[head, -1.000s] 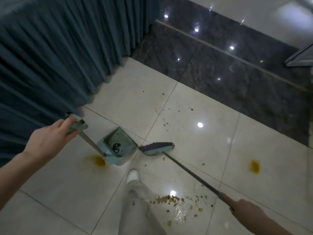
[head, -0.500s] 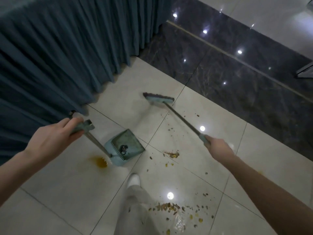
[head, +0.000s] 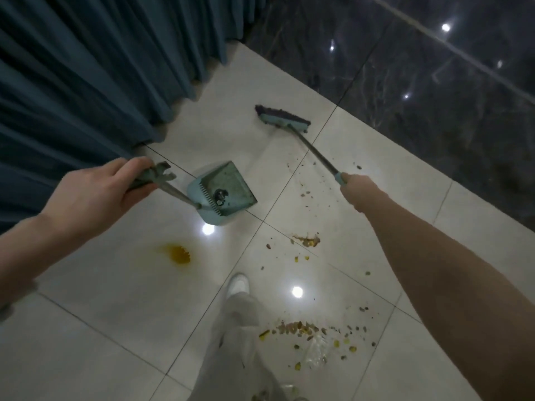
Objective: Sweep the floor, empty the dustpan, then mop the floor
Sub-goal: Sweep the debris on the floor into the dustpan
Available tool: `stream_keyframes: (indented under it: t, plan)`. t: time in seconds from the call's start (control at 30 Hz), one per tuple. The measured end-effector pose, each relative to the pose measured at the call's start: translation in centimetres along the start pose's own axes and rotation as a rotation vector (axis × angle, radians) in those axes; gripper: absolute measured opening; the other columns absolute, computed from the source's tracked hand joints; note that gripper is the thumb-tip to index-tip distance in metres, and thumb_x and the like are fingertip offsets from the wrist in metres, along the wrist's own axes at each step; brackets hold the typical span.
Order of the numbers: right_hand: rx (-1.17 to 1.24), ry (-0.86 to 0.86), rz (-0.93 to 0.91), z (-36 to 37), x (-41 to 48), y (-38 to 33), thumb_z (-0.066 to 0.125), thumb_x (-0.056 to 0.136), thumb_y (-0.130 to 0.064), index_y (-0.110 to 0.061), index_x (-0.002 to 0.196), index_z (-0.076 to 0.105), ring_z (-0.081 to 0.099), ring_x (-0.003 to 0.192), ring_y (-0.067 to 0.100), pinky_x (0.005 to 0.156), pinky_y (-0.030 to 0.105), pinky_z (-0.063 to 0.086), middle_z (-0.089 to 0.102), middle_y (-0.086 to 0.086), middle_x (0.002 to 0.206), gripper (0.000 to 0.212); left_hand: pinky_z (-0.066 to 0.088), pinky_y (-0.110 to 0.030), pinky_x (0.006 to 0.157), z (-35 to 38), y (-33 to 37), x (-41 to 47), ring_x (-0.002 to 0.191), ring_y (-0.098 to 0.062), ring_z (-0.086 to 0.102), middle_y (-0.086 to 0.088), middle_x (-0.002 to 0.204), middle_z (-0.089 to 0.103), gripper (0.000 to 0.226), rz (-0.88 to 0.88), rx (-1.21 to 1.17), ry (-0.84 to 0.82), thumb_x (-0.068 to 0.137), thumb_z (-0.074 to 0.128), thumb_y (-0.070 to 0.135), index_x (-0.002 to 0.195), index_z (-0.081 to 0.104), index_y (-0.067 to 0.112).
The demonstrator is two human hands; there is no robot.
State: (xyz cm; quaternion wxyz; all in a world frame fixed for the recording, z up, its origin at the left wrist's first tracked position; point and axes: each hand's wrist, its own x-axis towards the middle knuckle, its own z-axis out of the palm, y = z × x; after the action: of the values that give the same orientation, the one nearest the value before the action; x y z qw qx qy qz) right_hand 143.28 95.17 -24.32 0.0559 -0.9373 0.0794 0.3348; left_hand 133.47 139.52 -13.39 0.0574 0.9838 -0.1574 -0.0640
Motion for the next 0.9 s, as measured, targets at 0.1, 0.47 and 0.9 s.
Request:
stream_keyframes:
  t: [0.1,0.47,0.9]
  plan:
    - [0.006,-0.025,0.0,2.8,-4.5,5.1,0.034,0.102,-0.024,-0.023,0.129,0.045,0.065,0.067,0.027,0.059,0.036,0.059,0.057,0.009,0.082,0.029,0.028,-0.023,0.045,-0.3,0.9,0.8,0.051,-0.022,0.052,-0.013,0.095,0.065,0.042,-0.003,0.009,0.02,0.089,0.06,0.029,0.124,0.053,0.009]
    - [-0.086,-0.324,0.141,13.6,-28.6,22.8,0.035,0.102,-0.029,-0.053,0.146,0.013,0.06,0.059,0.012,0.049,0.019,0.045,0.058,-0.002,0.076,0.055,0.031,-0.026,0.044,-0.7,8.4,0.4,0.051,-0.025,0.047,-0.014,0.095,0.062,0.037,-0.006,0.023,0.083,0.093,0.055,0.032,0.122,0.047,0.012]
    - [0.069,-0.185,0.227,11.9,-38.3,27.4,0.044,0.099,-0.041,-0.047,0.142,0.035,0.061,0.063,0.008,0.056,0.023,0.048,0.065,-0.006,0.079,0.045,0.032,-0.026,0.039,-1.2,12.5,-3.1,0.046,-0.035,0.055,-0.016,0.091,0.064,0.041,0.132,0.083,0.053,0.085,0.064,0.028,0.12,0.049,0.013]
